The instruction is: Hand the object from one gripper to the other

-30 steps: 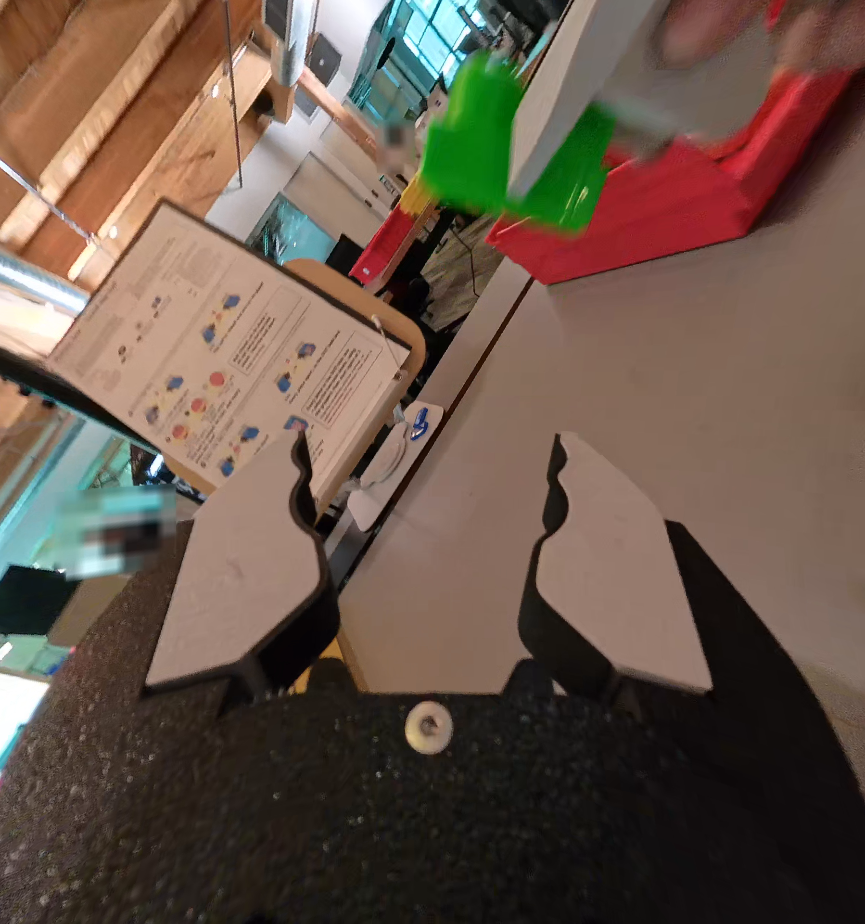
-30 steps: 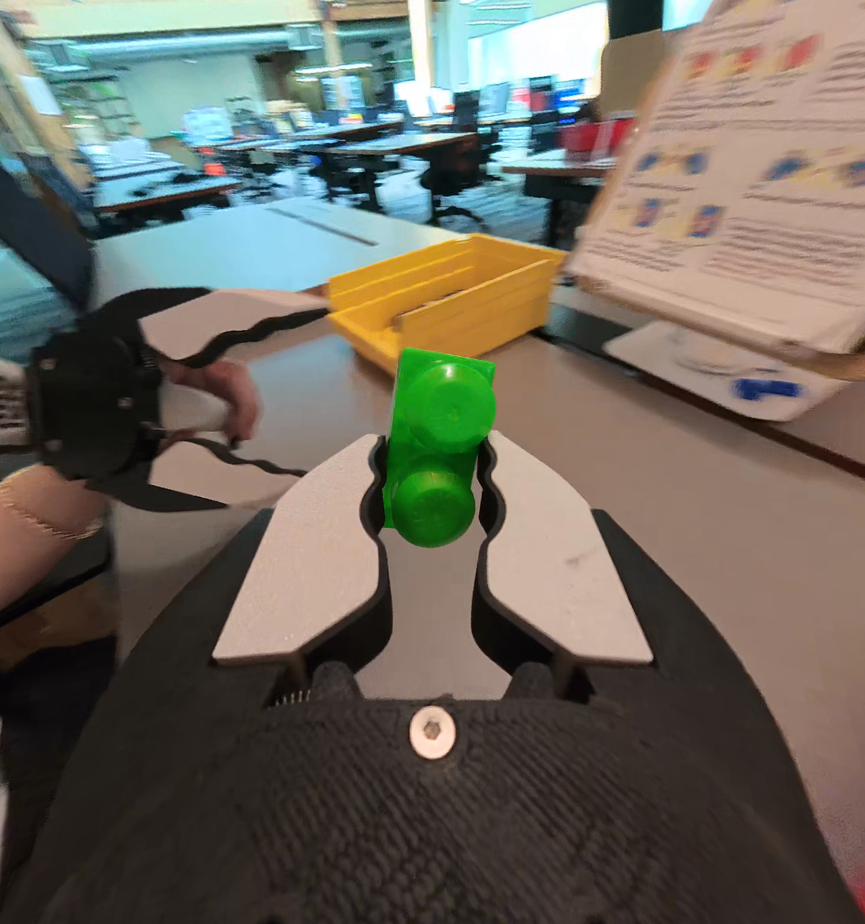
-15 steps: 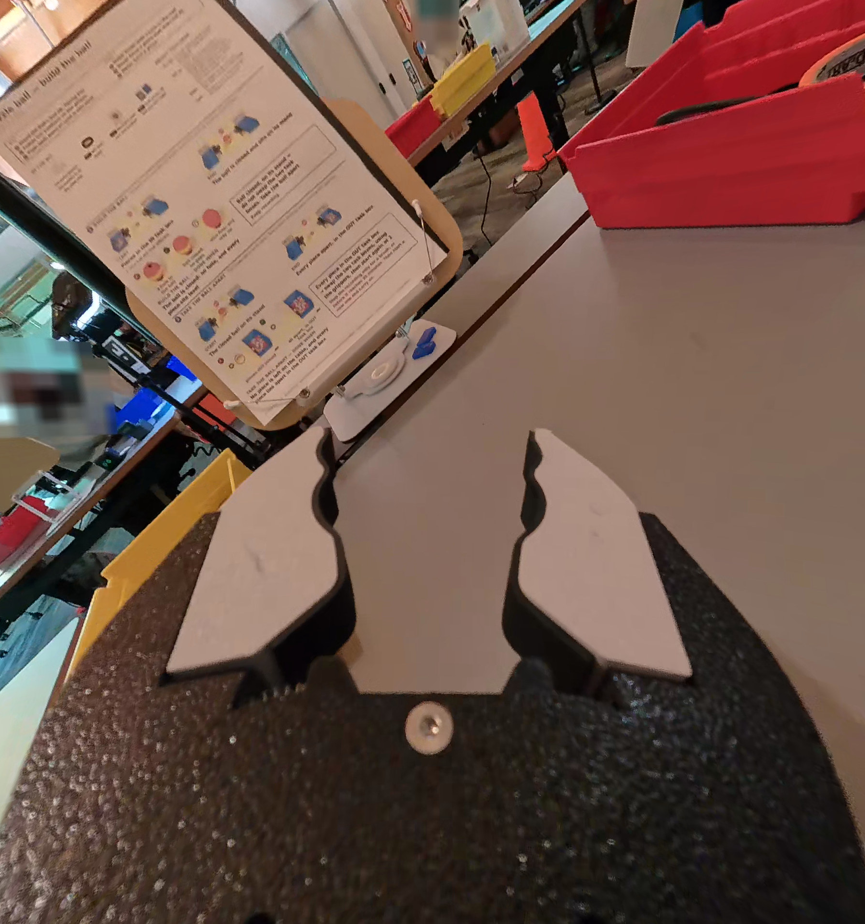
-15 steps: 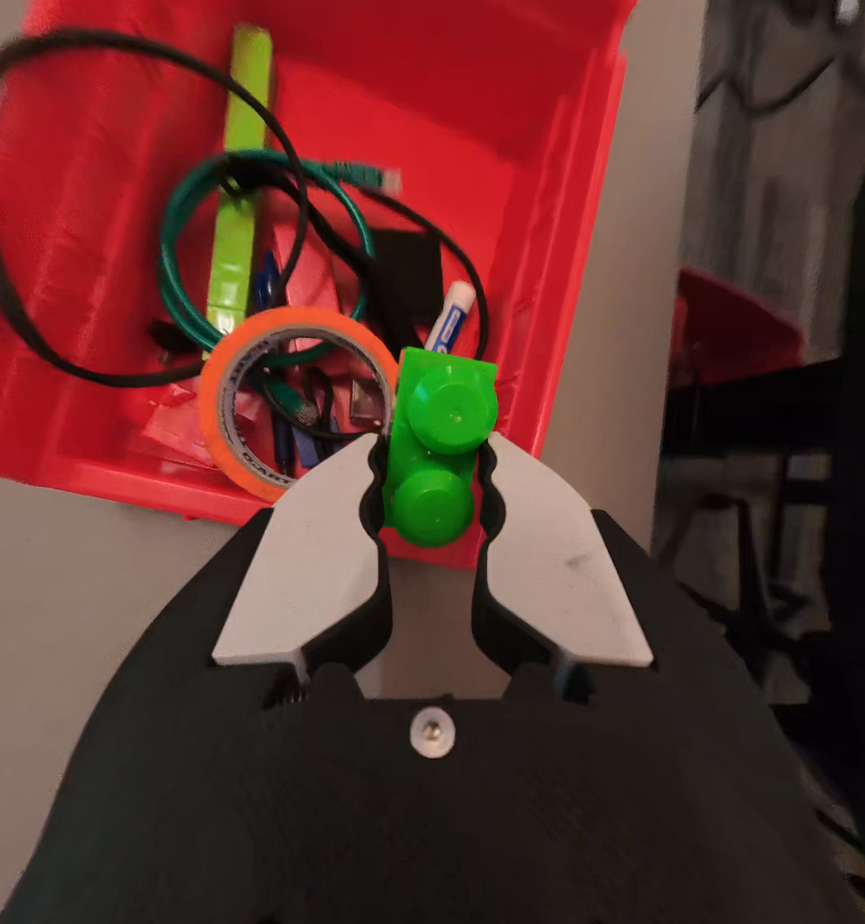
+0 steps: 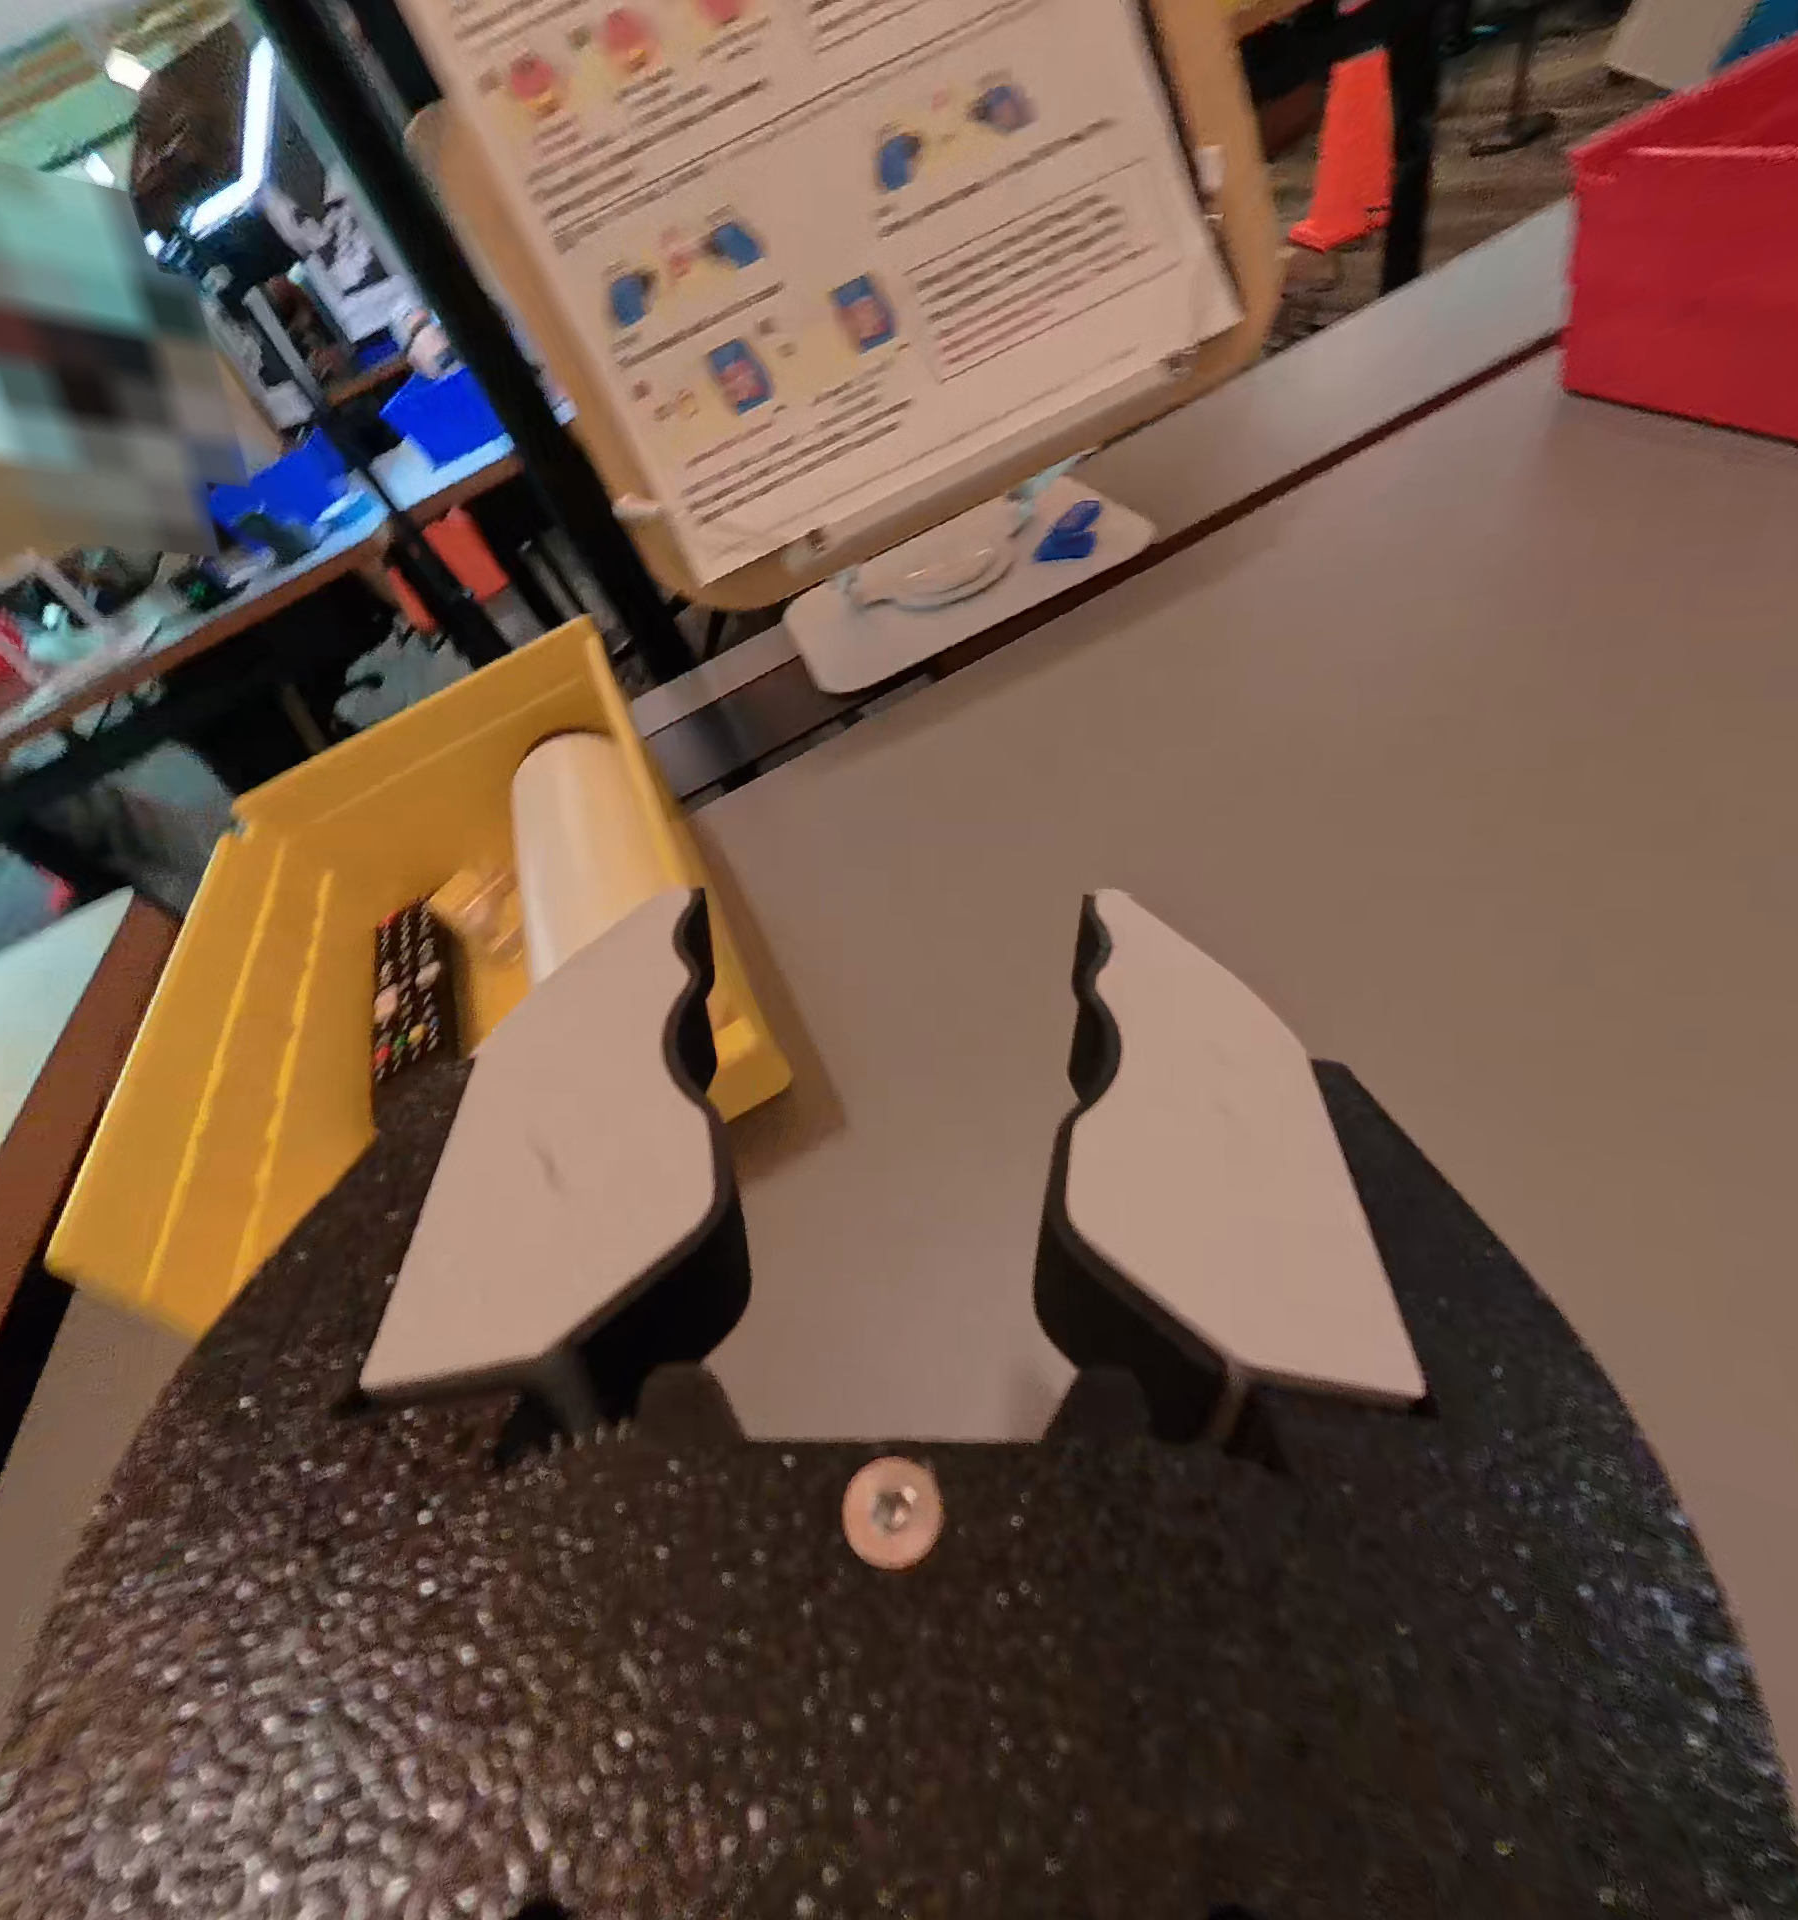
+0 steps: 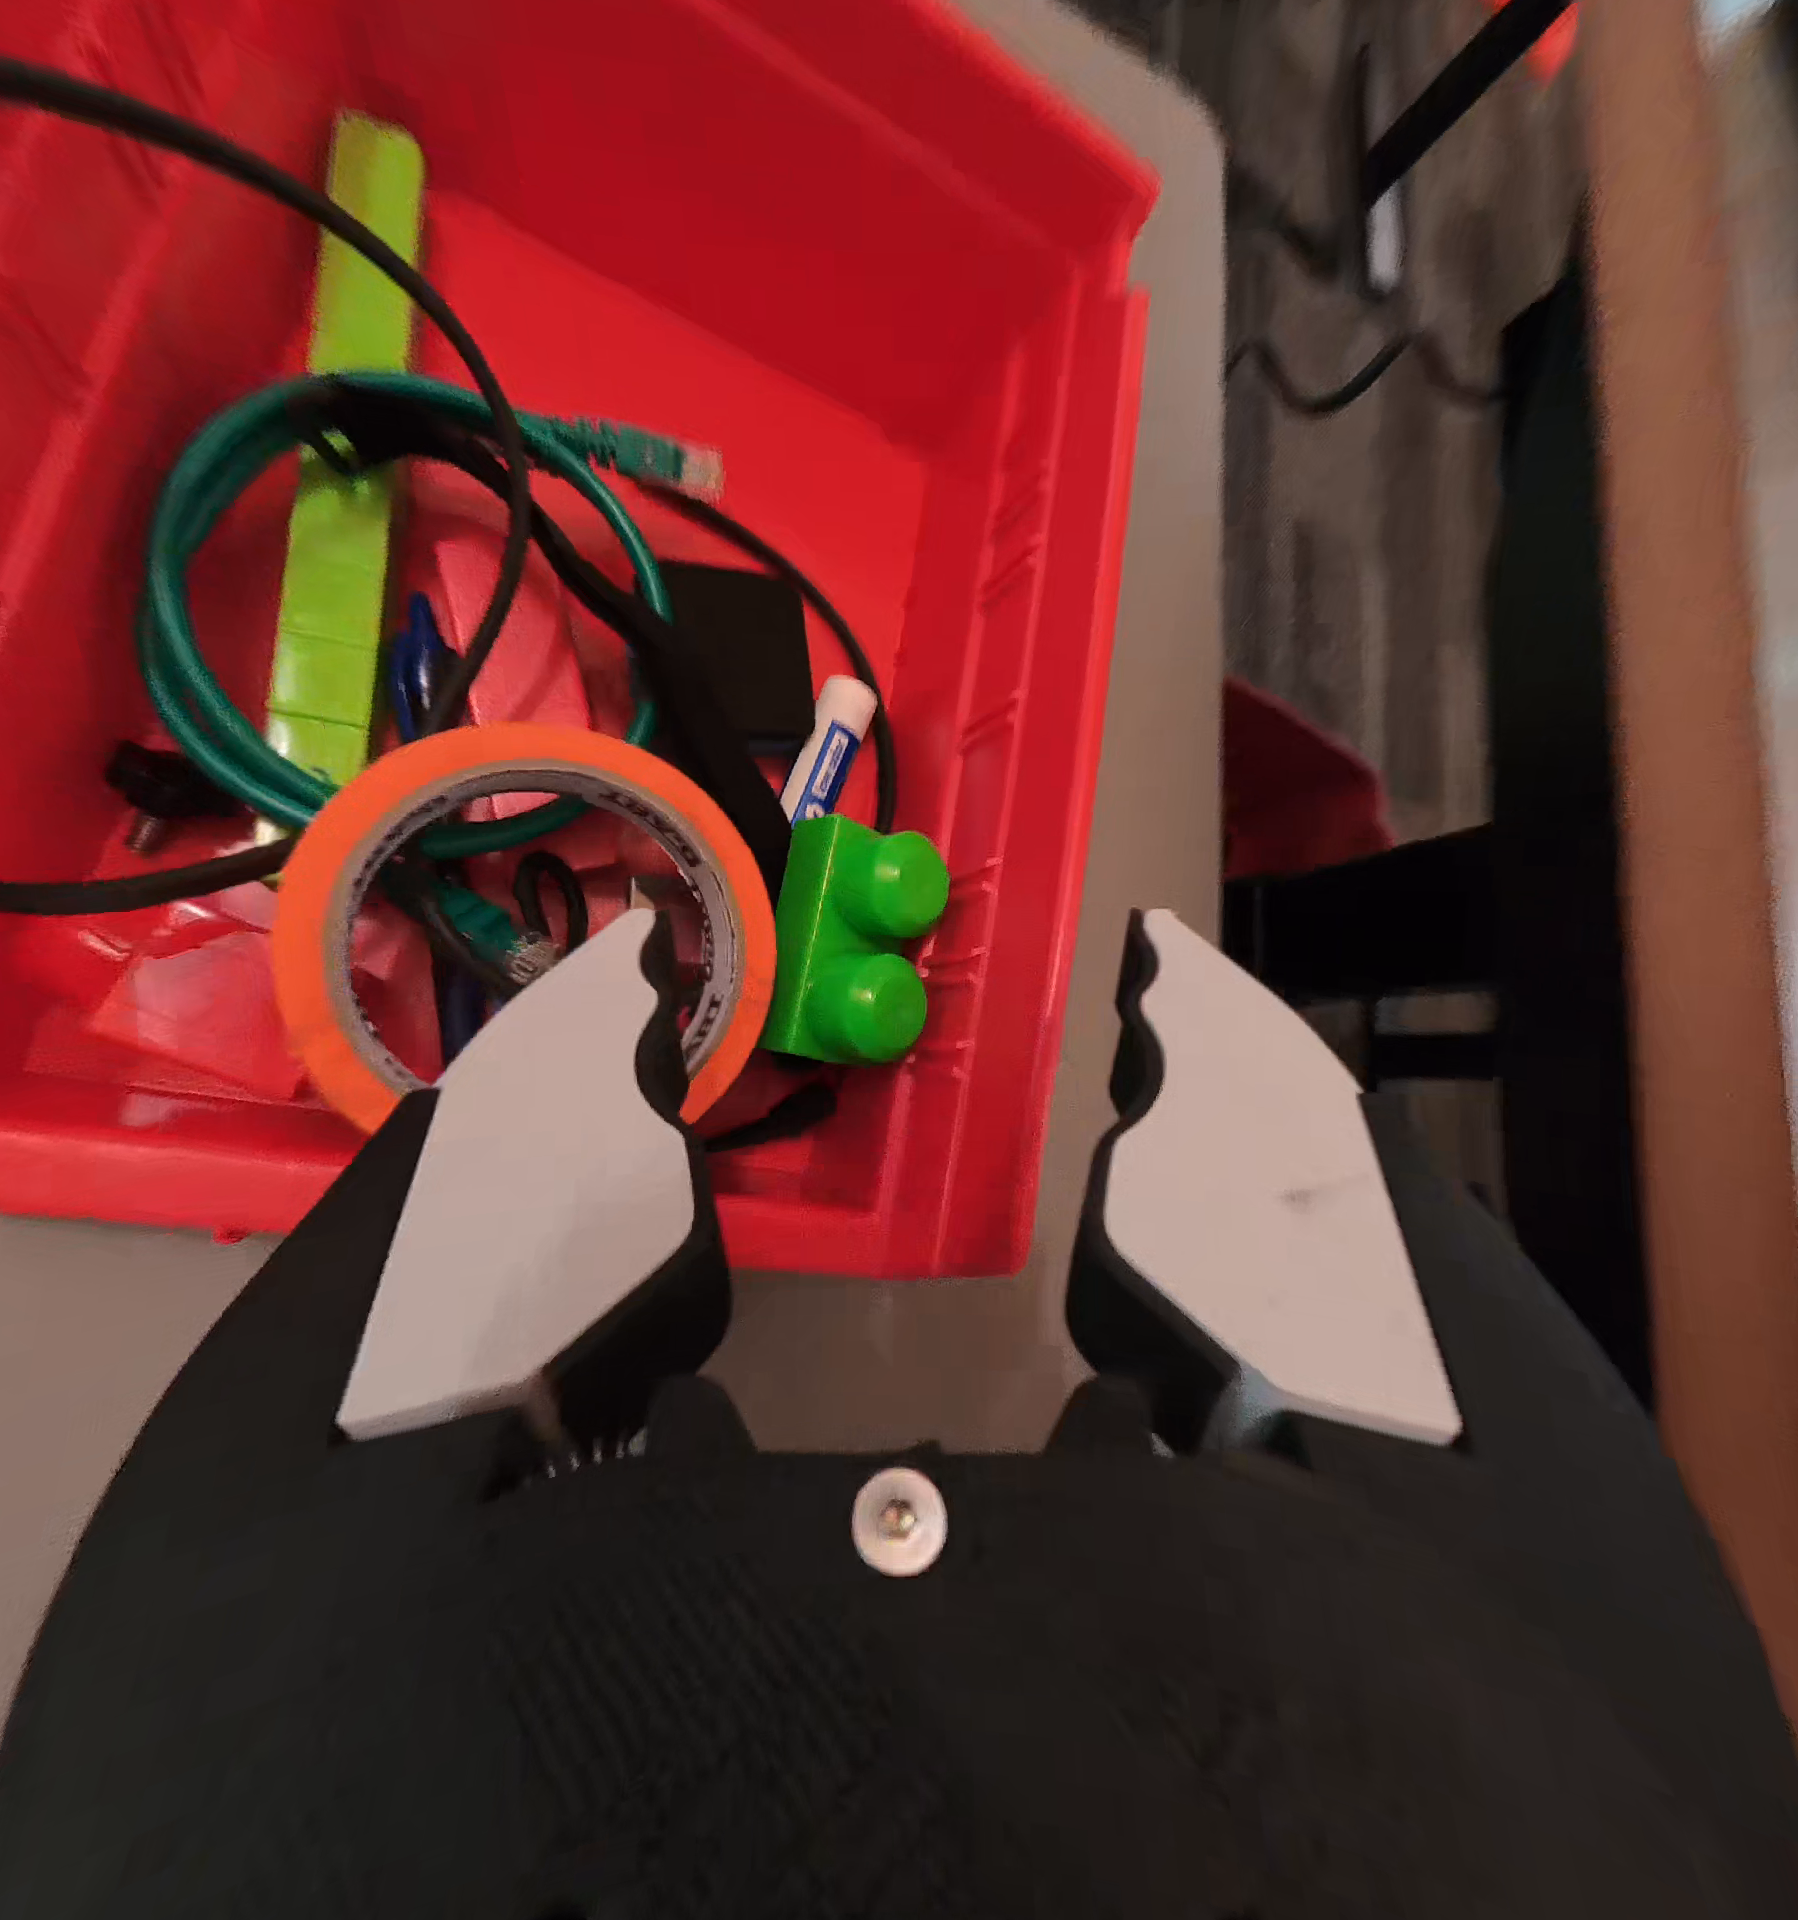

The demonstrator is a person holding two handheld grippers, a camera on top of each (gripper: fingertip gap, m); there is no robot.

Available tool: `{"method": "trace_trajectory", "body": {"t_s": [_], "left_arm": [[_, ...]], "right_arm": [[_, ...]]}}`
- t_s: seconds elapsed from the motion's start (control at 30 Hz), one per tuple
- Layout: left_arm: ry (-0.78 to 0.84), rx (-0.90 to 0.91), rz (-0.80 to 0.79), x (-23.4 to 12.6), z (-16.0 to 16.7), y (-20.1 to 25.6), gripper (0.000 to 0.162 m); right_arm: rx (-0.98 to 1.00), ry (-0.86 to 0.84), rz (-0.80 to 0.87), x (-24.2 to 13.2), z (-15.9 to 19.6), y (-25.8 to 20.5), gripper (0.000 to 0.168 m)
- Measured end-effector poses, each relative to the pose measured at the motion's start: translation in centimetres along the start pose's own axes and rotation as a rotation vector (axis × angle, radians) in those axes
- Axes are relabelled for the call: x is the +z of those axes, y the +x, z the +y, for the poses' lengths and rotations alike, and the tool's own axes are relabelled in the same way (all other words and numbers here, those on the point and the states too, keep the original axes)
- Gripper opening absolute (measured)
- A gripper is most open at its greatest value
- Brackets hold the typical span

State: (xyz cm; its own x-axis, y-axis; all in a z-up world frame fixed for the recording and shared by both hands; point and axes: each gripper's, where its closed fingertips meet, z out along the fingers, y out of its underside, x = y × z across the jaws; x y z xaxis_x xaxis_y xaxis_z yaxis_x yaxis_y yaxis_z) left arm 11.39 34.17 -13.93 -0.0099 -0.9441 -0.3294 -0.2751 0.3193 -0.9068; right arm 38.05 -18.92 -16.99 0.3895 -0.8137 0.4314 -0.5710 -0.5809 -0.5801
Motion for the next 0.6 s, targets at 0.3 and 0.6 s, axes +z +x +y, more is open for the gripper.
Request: {"method": "trace_trajectory", "body": {"t_s": [0.3, 0.6], "left_arm": [[-0.374, -0.349, -0.075, -0.5, 5.7, -12.9, 0.06], [-0.927, -0.608, -0.128, 6.3, 12.4, -18.4, 0.053]], "right_arm": [[-0.06, 0.552, -0.304, -9.2, -6.8, -11.2, 0.076], [-0.194, 0.616, -0.409, -10.4, -8.8, -17.5, 0.077]]}}
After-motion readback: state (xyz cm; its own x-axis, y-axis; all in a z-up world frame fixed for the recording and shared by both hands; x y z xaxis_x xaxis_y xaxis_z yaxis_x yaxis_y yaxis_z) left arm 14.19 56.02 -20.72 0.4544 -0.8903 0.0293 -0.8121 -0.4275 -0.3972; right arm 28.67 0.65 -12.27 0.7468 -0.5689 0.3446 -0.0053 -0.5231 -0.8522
